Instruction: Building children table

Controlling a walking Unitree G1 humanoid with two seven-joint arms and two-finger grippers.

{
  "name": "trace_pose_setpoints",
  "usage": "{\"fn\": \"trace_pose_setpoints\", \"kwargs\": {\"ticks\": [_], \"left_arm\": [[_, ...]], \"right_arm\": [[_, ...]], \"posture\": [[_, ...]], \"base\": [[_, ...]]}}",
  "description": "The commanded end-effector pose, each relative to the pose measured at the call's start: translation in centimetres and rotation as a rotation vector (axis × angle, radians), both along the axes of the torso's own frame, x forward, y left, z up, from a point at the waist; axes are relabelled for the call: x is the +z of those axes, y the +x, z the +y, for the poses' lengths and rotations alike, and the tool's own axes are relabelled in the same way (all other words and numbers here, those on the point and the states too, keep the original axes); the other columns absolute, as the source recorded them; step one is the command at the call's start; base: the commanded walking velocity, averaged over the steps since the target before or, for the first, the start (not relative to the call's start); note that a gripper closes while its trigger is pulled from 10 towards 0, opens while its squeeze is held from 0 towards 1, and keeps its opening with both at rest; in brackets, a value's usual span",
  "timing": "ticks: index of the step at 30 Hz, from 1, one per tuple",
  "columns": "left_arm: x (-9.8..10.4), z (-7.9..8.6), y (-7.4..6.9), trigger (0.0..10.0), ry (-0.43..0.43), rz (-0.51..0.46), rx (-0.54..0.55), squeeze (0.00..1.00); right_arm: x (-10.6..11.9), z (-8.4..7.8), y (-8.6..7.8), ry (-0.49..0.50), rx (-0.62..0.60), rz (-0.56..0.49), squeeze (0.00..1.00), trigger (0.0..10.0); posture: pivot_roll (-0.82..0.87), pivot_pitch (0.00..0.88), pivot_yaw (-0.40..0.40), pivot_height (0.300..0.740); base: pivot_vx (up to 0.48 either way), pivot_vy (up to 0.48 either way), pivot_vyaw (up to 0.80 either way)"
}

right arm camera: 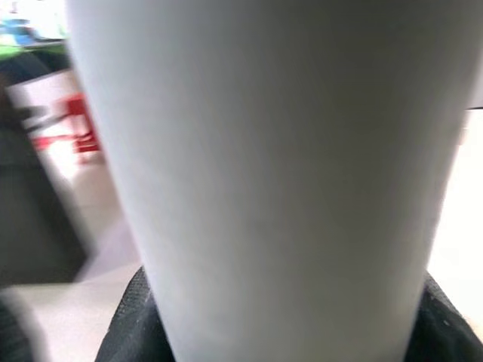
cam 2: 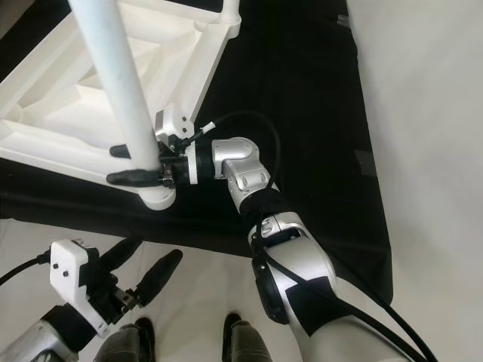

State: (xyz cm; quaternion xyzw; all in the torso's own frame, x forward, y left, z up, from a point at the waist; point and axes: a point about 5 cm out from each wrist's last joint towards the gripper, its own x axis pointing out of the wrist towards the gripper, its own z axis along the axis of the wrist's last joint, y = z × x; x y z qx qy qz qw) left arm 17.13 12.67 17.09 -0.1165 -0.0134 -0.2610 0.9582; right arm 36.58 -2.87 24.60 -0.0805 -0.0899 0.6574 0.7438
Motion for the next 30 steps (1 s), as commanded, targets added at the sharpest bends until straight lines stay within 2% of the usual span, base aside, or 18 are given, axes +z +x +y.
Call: {"fn": "trace_pose_setpoints", "kwargs": {"ticks": [1, 2, 3, 5, 6, 8, 9, 13, 16, 17, 18, 20, 21, 22, 23, 24, 28, 30], "left_arm": [[-0.7, 0.0, 0.1, 10.0, -0.007, 0.036, -0.001, 0.00], [-0.8, 0.2, 0.4, 10.0, -0.007, 0.032, -0.001, 0.00], [-0.8, 0.2, 0.4, 10.0, -0.007, 0.032, -0.001, 0.00], [-1.0, 0.7, 1.1, 10.0, -0.004, 0.026, 0.001, 0.00], [-1.0, 0.9, 1.4, 10.0, -0.003, 0.024, 0.003, 0.00], [-1.0, 0.9, 1.4, 10.0, -0.003, 0.024, 0.003, 0.00], [-1.2, 1.2, 1.8, 10.0, 0.000, 0.021, 0.006, 0.00], [-1.5, 1.6, 2.7, 10.0, 0.003, 0.016, 0.018, 0.00], [-1.7, 2.1, 3.5, 10.0, 0.017, 0.002, 0.045, 0.00], [-1.7, 2.1, 3.5, 10.0, 0.017, 0.002, 0.045, 0.00], [-1.7, 2.2, 3.6, 10.0, 0.020, -0.002, 0.053, 0.00], [-1.7, 2.2, 3.6, 10.0, 0.020, -0.002, 0.053, 0.00], [-1.7, 2.3, 3.6, 10.0, 0.020, -0.005, 0.059, 0.00], [-1.7, 2.4, 3.7, 10.0, 0.019, -0.006, 0.061, 0.00], [-1.6, 2.4, 3.7, 10.0, 0.018, -0.007, 0.063, 0.00], [-1.6, 2.4, 3.7, 10.0, 0.018, -0.007, 0.063, 0.00], [-1.6, 2.3, 3.6, 10.0, 0.013, -0.010, 0.057, 0.00], [-1.6, 2.3, 3.7, 10.0, 0.012, -0.012, 0.056, 0.00]], "right_arm": [[-0.6, -2.4, 1.2, 0.041, -0.249, 0.091, 0.00, 0.0], [-1.4, -3.5, 1.2, 0.061, -0.419, 0.119, 0.00, 0.0], [-1.4, -3.5, 1.2, 0.061, -0.419, 0.119, 0.00, 0.0], [-5.0, -6.2, -0.6, -0.012, -0.874, 0.179, 0.00, 0.0], [-6.1, -7.4, -1.7, -0.048, -1.021, 0.194, 0.00, 0.0], [-6.1, -7.4, -1.7, -0.048, -1.021, 0.194, 0.00, 0.0], [-7.2, -7.8, -2.9, -0.070, -1.086, 0.200, 0.00, 0.0], [-7.9, -7.4, -3.6, -0.062, -1.097, 0.200, 0.00, 0.0], [-8.0, -5.3, -3.5, -0.026, -1.052, 0.223, 0.00, 0.0], [-8.0, -5.3, -3.5, -0.026, -1.052, 0.223, 0.00, 0.0], [-8.1, -4.6, -3.5, -0.048, -1.018, 0.236, 0.00, 2.3], [-8.1, -4.6, -3.5, -0.048, -1.018, 0.236, 0.00, 2.3], [-8.0, -3.9, -3.9, -0.031, -0.985, 0.286, 0.00, 10.0], [-7.7, -3.3, -4.2, -0.035, -0.929, 0.296, 0.41, 10.0], [-7.0, -2.5, -4.2, 0.012, -0.829, 0.342, 1.00, 10.0], [-7.0, -2.5, -4.2, 0.012, -0.829, 0.342, 1.00, 10.0], [-3.5, -2.3, -3.5, 0.078, -0.437, 0.240, 1.00, 10.0], [-3.1, -2.5, -3.4, 0.075, -0.392, 0.218, 1.00, 10.0]], "posture": [[0.06, 0.291, -0.102, 0.740], [0.05, 0.277, -0.100, 0.740], [0.05, 0.277, -0.100, 0.740], [0.00, 0.235, -0.082, 0.740], [0.00, 0.235, -0.082, 0.740], [0.00, 0.235, -0.082, 0.740], [0.00, 0.202, -0.080, 0.740], [-0.01, 0.164, -0.079, 0.740], [0.00, 0.145, -0.086, 0.740], [0.00, 0.145, -0.086, 0.740], [0.01, 0.140, -0.091, 0.740], [0.01, 0.140, -0.091, 0.740], [0.01, 0.140, -0.091, 0.740], [0.01, 0.146, -0.091, 0.740], [0.01, 0.148, -0.091, 0.740], [0.01, 0.148, -0.091, 0.740], [0.02, 0.159, -0.088, 0.740], [0.02, 0.159, -0.088, 0.740]], "base": [[0.000, 0.000, 0.00], [0.000, 0.000, 0.00], [0.000, 0.000, 0.00], [0.000, 0.000, 0.00], [0.000, 0.000, 0.00], [0.000, 0.000, 0.00], [0.000, 0.000, 0.00], [0.000, 0.000, 0.00], [0.000, 0.000, 0.00], [0.000, 0.000, 0.00], [0.000, 0.000, 0.00], [0.000, 0.000, 0.00], [0.000, 0.000, 0.00], [0.000, 0.000, 0.00], [0.000, 0.000, 0.00], [0.000, 0.000, 0.00], [0.000, 0.000, 0.00], [0.000, 0.000, 0.00]]}}
